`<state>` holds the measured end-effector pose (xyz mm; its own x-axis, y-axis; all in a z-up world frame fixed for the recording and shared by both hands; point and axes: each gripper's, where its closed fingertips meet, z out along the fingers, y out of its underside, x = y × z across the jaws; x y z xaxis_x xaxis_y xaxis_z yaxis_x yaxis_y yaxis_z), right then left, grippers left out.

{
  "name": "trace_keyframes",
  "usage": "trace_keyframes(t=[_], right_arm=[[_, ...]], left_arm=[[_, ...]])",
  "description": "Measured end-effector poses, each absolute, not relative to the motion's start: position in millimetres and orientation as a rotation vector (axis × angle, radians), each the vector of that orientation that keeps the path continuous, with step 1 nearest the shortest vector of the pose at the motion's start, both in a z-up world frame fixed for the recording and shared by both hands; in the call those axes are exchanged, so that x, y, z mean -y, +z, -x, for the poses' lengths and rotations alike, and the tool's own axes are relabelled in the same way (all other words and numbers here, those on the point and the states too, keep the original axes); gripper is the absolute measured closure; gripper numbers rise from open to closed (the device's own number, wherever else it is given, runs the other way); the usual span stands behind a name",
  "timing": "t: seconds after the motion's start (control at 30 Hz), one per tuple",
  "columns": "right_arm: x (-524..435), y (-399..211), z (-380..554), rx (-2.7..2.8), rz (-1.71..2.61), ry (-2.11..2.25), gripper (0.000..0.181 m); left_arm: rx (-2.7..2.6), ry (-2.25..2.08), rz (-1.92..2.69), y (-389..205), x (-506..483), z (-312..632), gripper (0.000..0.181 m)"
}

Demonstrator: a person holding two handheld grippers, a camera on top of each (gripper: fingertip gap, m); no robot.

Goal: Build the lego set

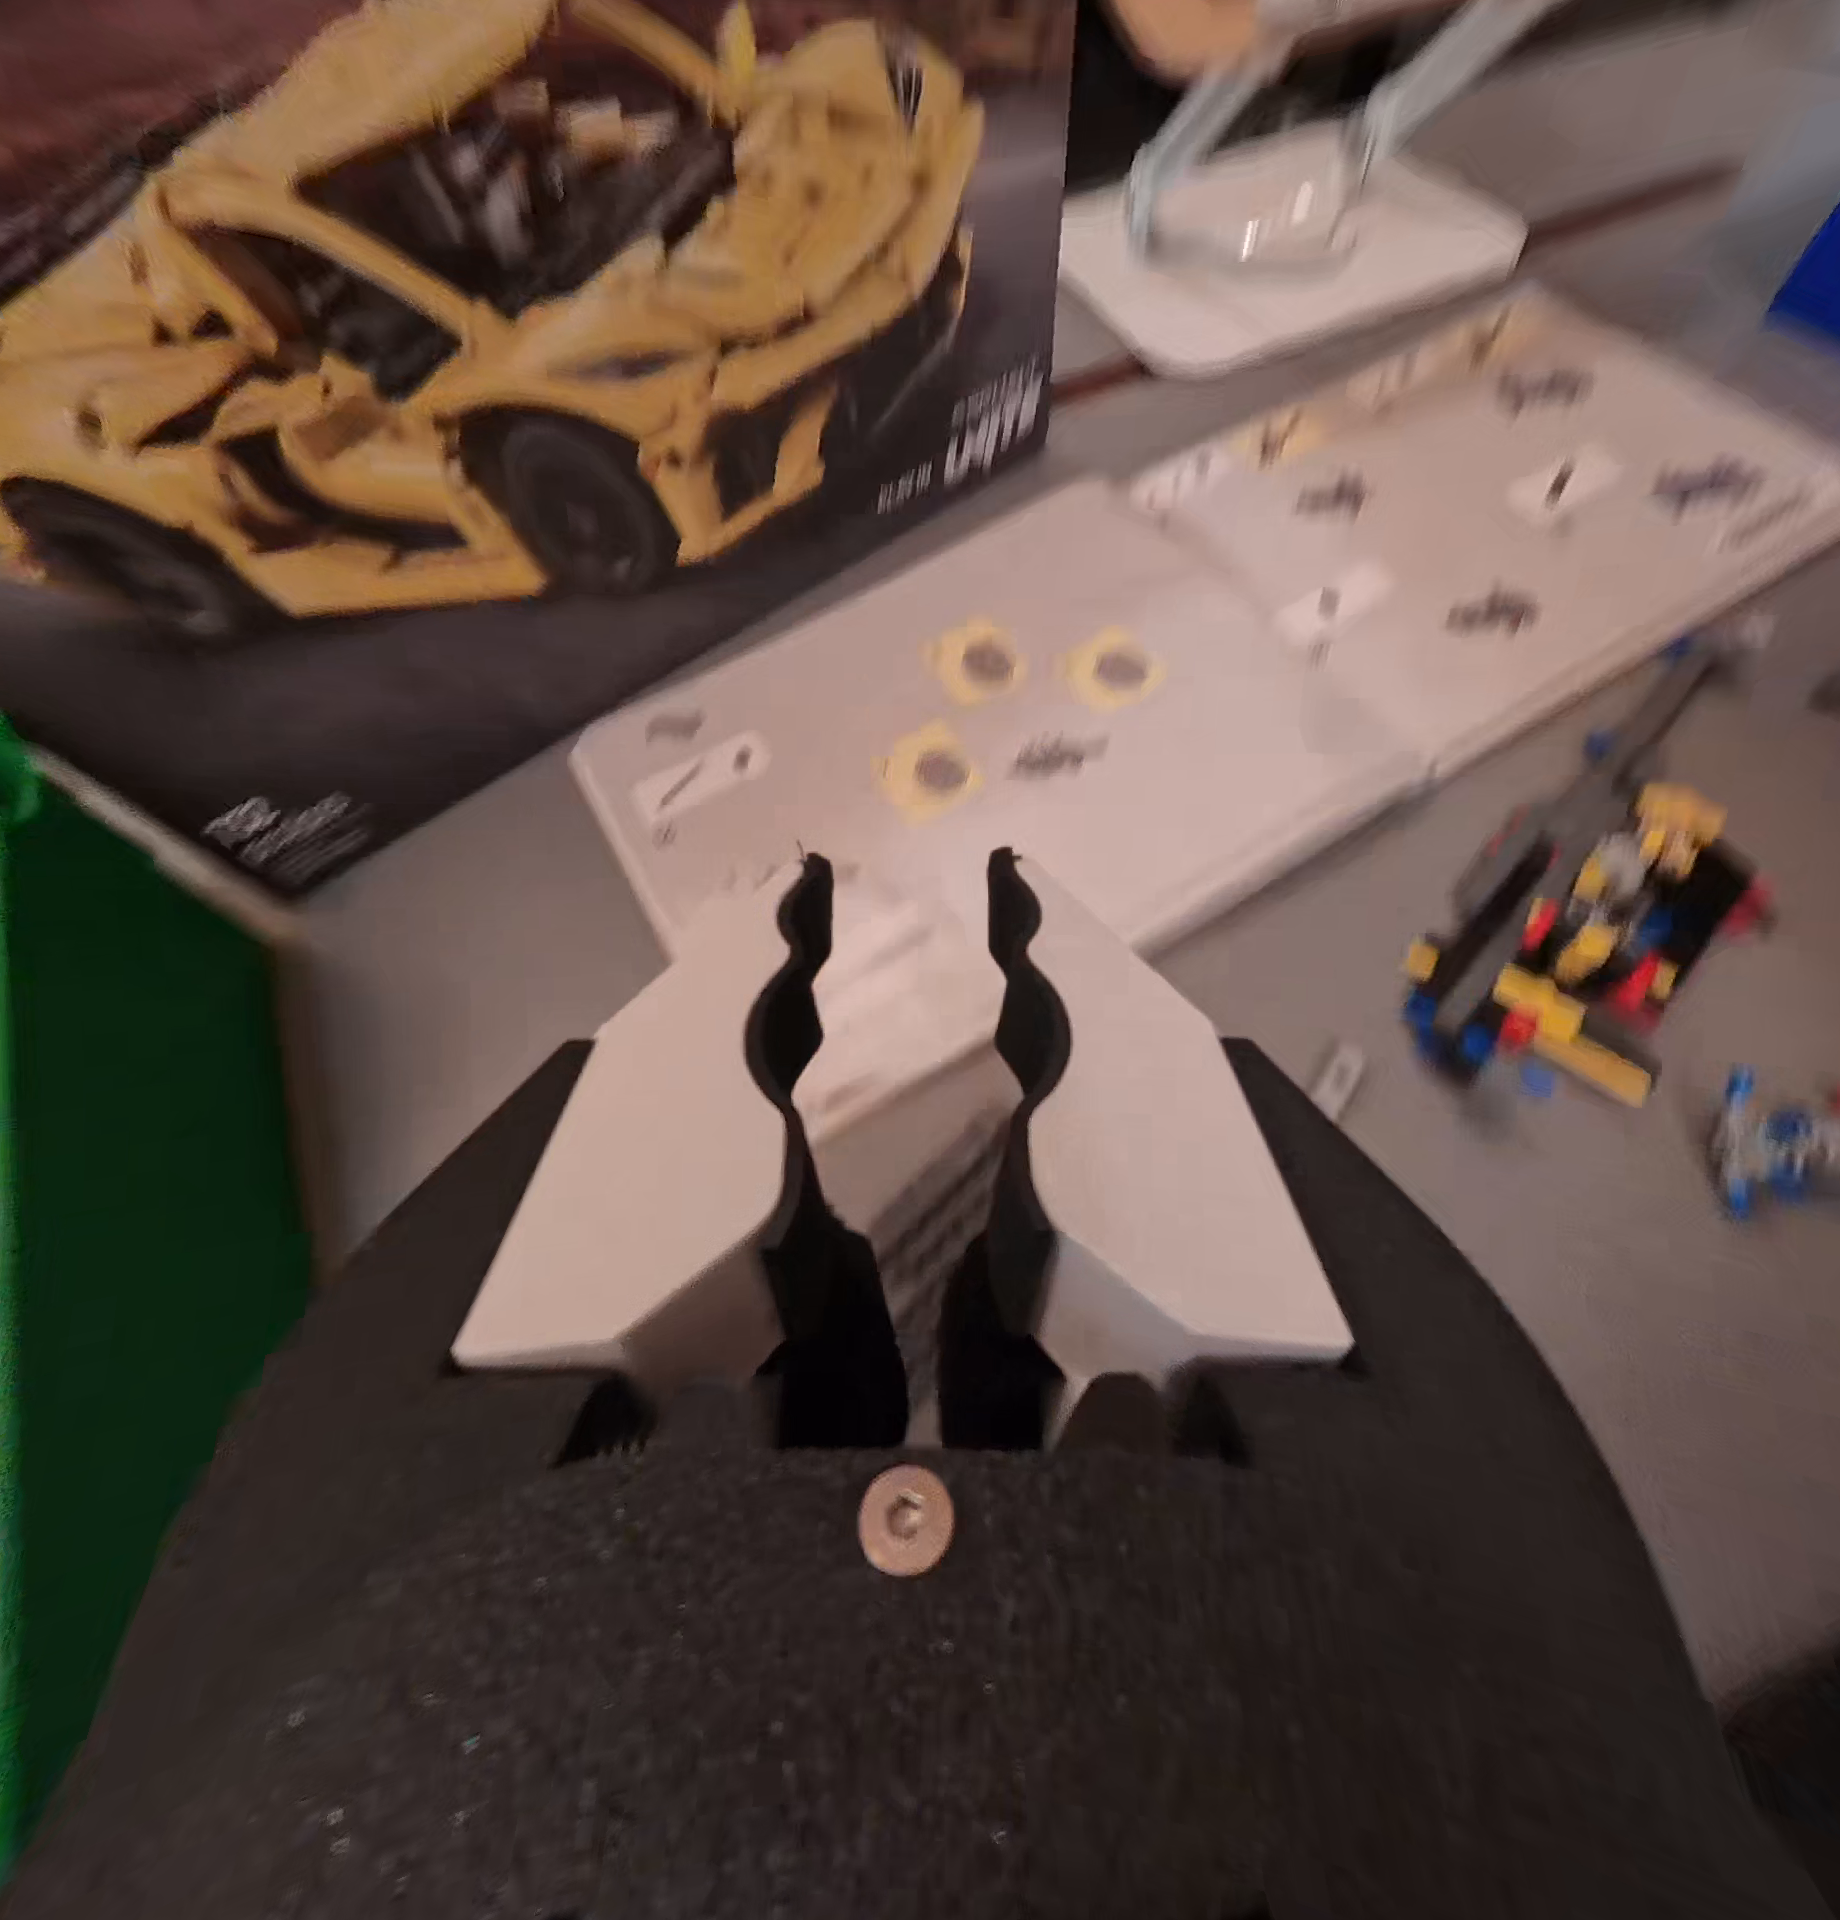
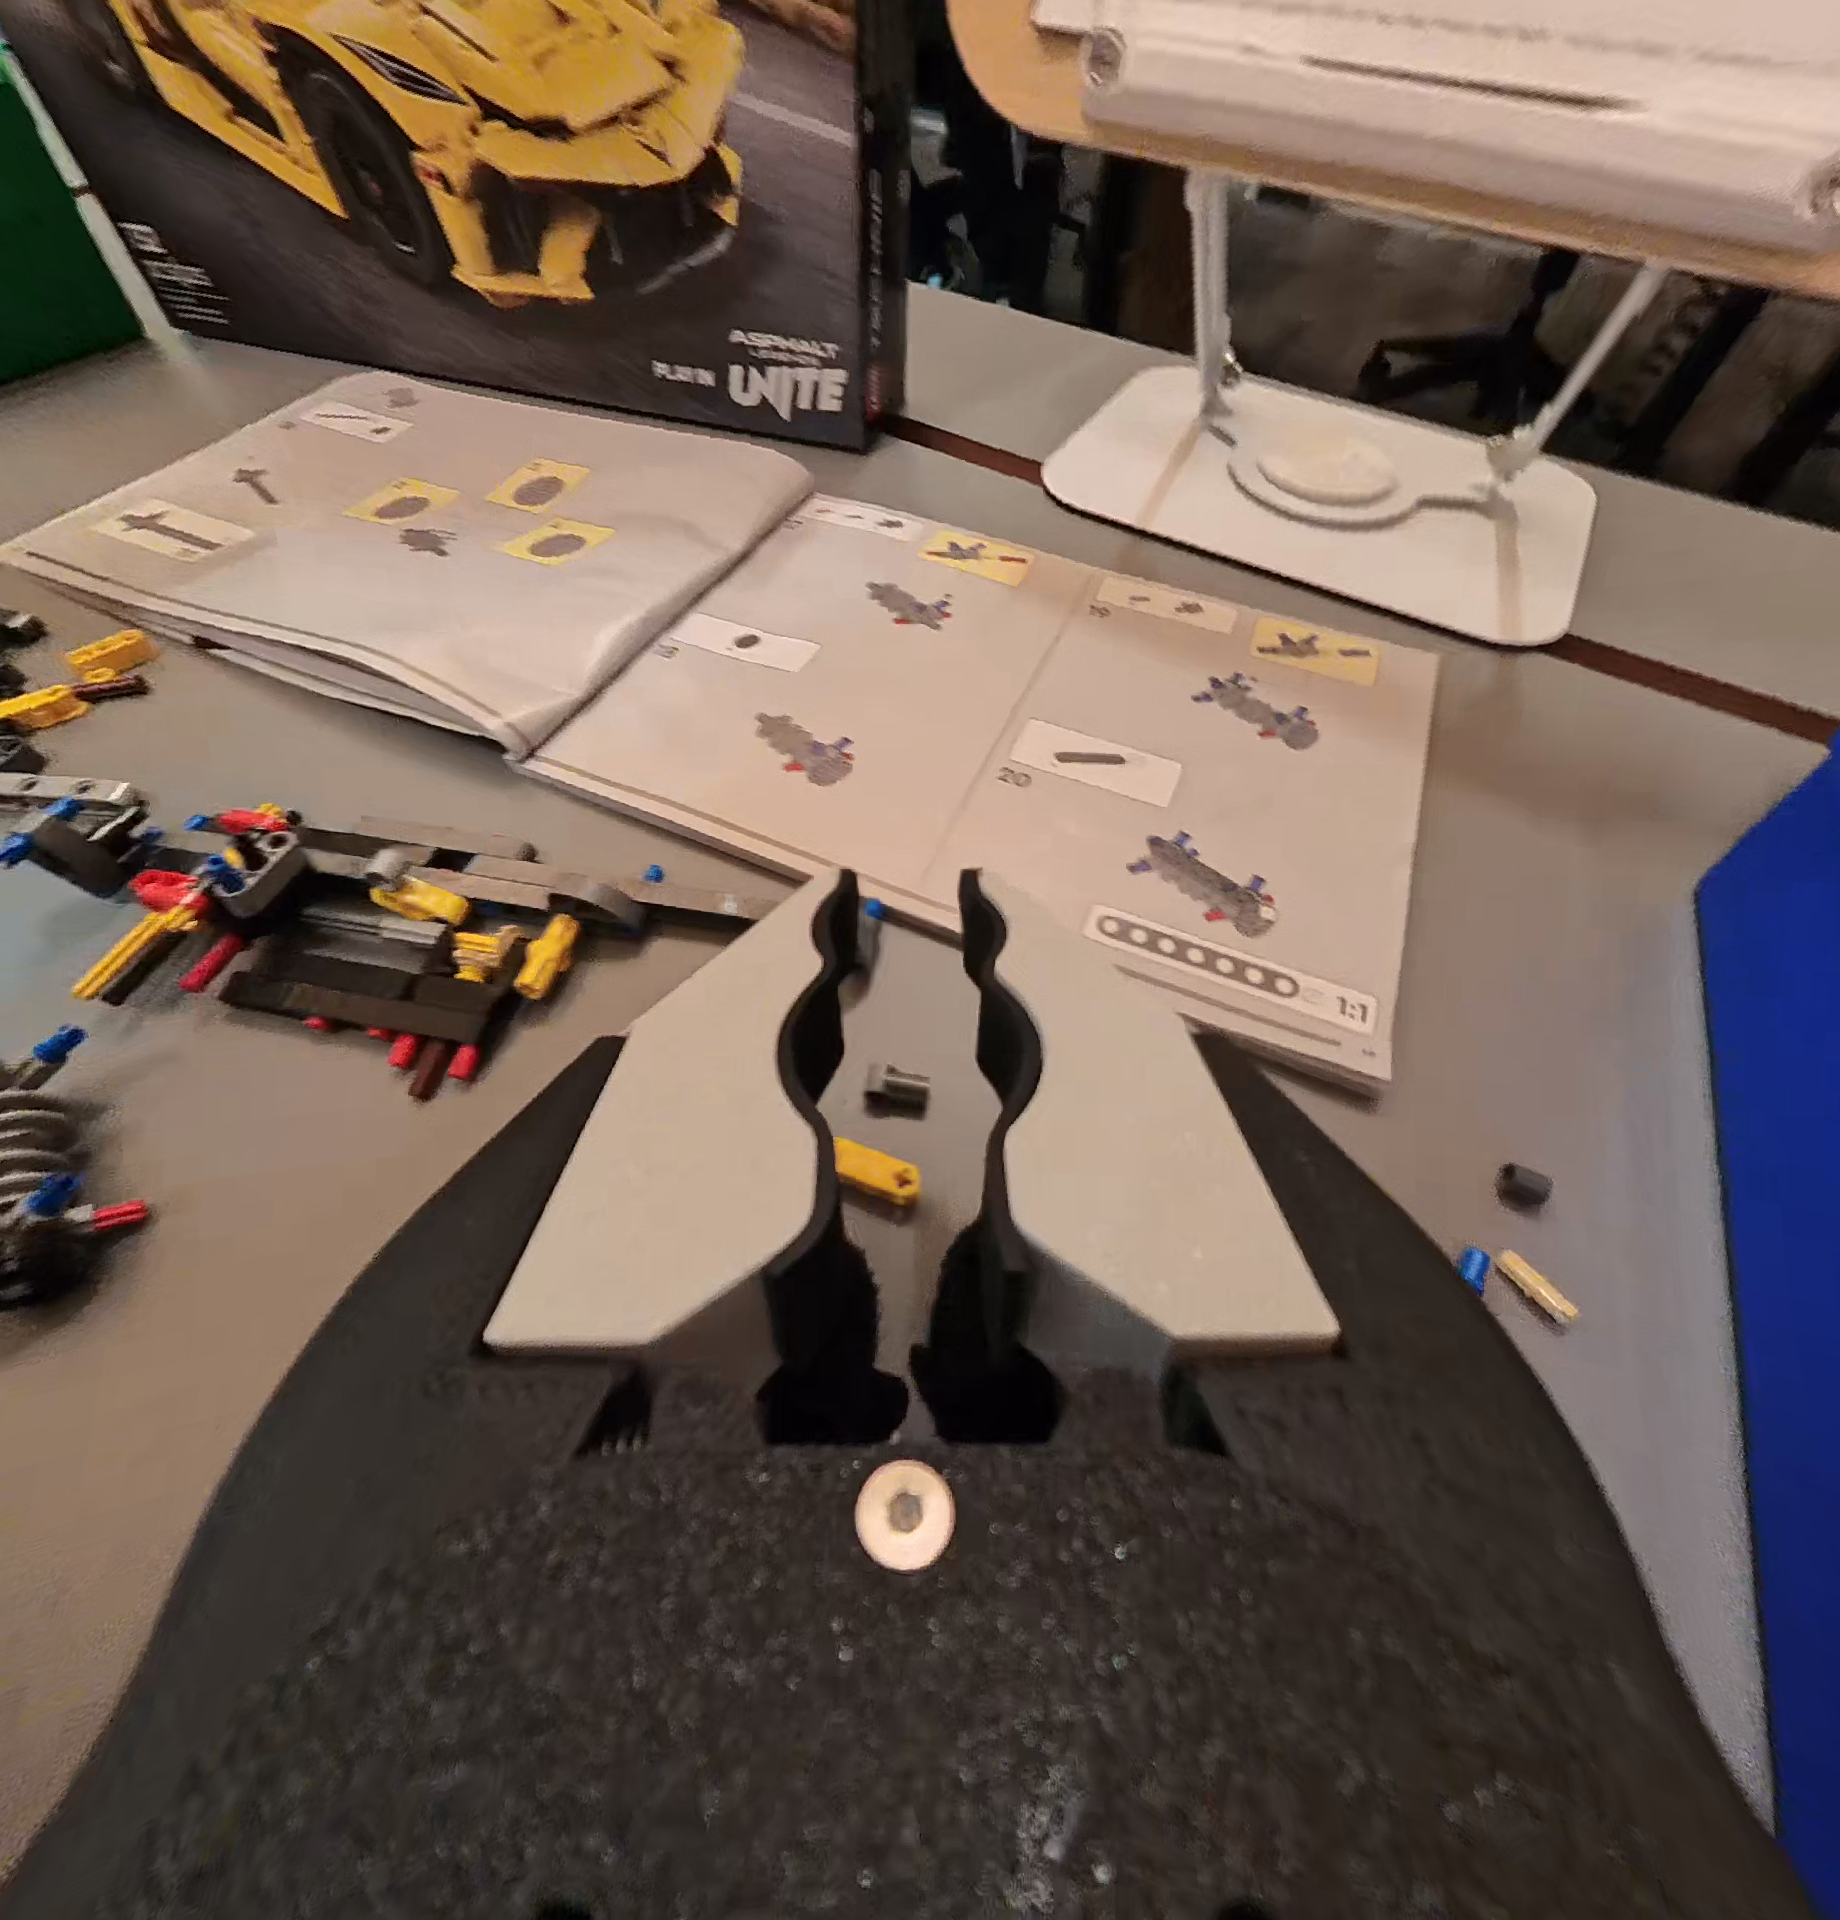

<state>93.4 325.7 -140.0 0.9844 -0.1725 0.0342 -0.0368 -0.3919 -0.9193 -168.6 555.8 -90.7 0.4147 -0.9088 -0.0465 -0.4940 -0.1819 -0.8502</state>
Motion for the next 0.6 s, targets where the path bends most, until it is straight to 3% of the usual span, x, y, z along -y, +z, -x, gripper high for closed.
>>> trace_keyframes(t=[0.17, 0.37, 0.6], right_arm=[[-333, -127, -69, -0.053, 1.932, -0.170, 0.164], [-336, -134, -57, -0.005, 1.951, -0.189, 0.166], [-334, -139, -64, -0.019, 1.963, -0.221, 0.167]], left_arm=[[-1.520, -0.295, 1.958, -131, -537, 256, 0.146], [-1.970, 0.151, 1.826, -181, -534, 286, 0.146], [-2.143, -0.144, 1.809, -180, -553, 238, 0.152]])
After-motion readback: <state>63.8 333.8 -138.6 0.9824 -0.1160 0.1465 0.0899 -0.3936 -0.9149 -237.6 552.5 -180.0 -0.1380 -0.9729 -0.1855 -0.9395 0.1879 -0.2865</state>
